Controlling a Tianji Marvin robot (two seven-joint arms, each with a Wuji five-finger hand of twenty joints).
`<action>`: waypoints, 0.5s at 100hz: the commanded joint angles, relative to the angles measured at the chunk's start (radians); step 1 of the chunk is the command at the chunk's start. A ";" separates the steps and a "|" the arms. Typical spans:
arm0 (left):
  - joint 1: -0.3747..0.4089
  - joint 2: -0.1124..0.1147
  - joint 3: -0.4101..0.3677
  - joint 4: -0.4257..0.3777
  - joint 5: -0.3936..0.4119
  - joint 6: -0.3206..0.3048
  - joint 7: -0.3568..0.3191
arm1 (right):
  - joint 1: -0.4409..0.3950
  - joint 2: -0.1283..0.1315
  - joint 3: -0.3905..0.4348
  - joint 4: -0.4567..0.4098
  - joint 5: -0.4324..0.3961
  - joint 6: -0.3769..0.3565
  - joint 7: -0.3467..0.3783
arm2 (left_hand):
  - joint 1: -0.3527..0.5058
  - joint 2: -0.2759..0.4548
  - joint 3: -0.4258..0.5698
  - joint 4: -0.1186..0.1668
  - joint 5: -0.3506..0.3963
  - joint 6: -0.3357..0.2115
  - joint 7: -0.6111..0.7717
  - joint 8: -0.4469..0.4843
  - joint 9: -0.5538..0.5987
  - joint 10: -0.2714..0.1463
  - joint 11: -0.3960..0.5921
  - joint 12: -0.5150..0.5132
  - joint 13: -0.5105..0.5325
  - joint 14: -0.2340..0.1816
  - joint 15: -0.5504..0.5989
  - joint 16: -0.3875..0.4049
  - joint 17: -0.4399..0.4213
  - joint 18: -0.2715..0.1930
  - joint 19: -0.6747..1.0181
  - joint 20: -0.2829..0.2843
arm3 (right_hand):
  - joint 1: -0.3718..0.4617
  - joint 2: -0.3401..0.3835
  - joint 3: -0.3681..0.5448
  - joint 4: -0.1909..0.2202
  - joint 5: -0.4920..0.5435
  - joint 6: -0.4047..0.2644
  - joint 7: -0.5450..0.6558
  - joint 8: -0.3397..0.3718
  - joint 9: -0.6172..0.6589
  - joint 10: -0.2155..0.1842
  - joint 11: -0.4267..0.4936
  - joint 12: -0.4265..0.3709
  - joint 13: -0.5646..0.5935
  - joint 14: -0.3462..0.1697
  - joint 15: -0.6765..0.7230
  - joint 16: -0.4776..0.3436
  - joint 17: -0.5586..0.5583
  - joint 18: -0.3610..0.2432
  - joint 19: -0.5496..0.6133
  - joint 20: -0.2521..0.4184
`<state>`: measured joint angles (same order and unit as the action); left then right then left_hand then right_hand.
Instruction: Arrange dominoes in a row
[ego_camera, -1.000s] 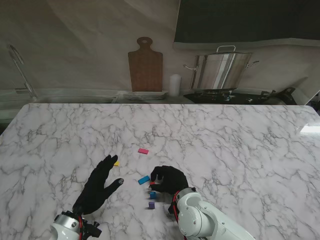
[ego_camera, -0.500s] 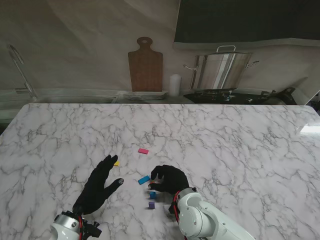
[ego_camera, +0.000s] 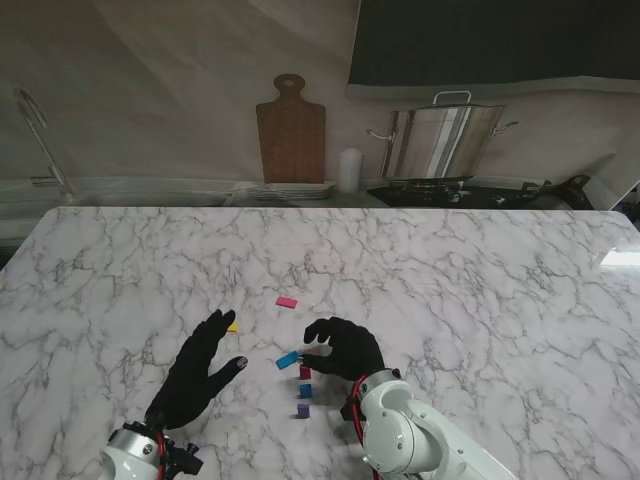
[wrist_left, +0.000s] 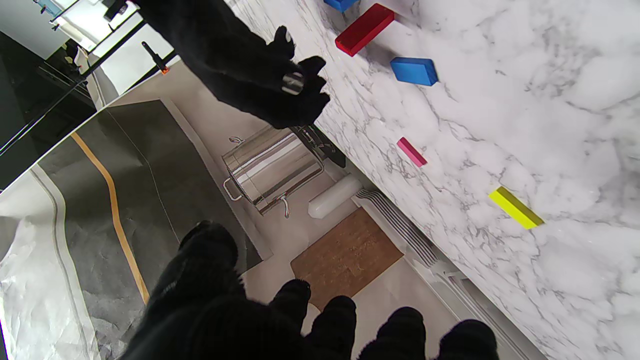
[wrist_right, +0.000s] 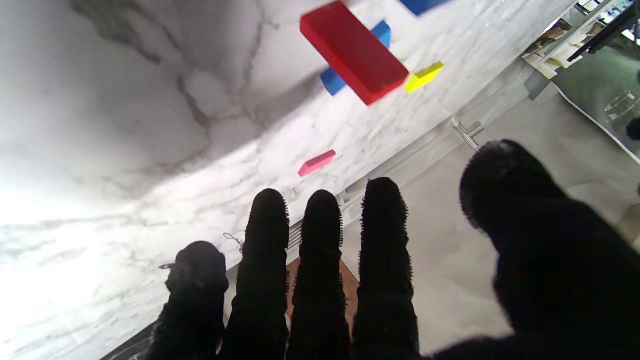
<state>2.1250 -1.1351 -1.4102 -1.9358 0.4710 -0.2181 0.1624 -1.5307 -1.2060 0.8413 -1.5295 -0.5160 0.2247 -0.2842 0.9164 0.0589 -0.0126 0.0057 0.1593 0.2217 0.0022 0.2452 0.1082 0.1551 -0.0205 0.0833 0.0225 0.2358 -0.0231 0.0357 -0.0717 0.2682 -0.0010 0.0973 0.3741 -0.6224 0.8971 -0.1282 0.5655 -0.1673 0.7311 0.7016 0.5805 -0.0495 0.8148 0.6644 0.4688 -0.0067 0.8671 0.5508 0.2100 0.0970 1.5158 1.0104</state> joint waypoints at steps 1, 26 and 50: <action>0.004 -0.002 0.002 -0.002 0.001 -0.001 -0.012 | -0.018 0.007 0.014 -0.036 -0.011 -0.005 0.004 | 0.019 0.002 -0.002 0.001 -0.026 -0.008 -0.016 -0.012 -0.024 -0.007 -0.008 -0.014 -0.028 -0.005 -0.010 -0.021 0.004 -0.004 -0.012 0.001 | -0.043 0.019 -0.025 0.027 -0.040 0.023 -0.037 -0.030 -0.008 0.007 -0.052 -0.029 -0.007 -0.013 -0.053 -0.025 -0.030 0.028 -0.038 -0.053; 0.015 -0.002 0.001 -0.012 0.002 0.000 -0.011 | -0.082 0.032 0.077 -0.141 -0.060 -0.033 0.032 | 0.018 0.004 -0.002 0.001 -0.025 -0.010 -0.014 -0.010 -0.024 -0.007 -0.008 -0.014 -0.028 -0.005 -0.010 -0.021 0.004 -0.005 -0.012 0.001 | -0.026 0.057 -0.070 0.035 -0.046 0.061 -0.201 -0.173 0.007 0.031 -0.264 -0.206 0.036 -0.018 -0.388 -0.168 -0.092 0.145 -0.395 -0.276; 0.021 -0.002 0.003 -0.017 0.003 -0.003 -0.010 | -0.167 0.047 0.157 -0.236 -0.098 -0.101 0.029 | 0.019 0.007 -0.002 0.002 -0.026 -0.011 -0.014 -0.007 -0.024 -0.007 -0.008 -0.014 -0.028 -0.005 -0.010 -0.021 0.004 -0.005 -0.012 0.000 | -0.014 0.079 -0.089 0.039 -0.072 0.053 -0.302 -0.295 -0.012 0.037 -0.435 -0.353 0.027 -0.049 -0.642 -0.295 -0.128 0.166 -0.636 -0.425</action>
<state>2.1409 -1.1352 -1.4126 -1.9493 0.4733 -0.2182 0.1661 -1.6754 -1.1674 0.9887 -1.7432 -0.6092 0.1358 -0.2447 0.9164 0.0589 -0.0126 0.0057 0.1593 0.2218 0.0022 0.2452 0.1082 0.1551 -0.0205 0.0833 0.0225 0.2358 -0.0231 0.0356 -0.0717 0.2682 -0.0010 0.0973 0.3751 -0.5647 0.8278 -0.1161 0.5252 -0.1105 0.4621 0.4465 0.5820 -0.0125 0.4274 0.3418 0.4947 -0.0130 0.2903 0.2925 0.1072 0.2621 0.9357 0.6273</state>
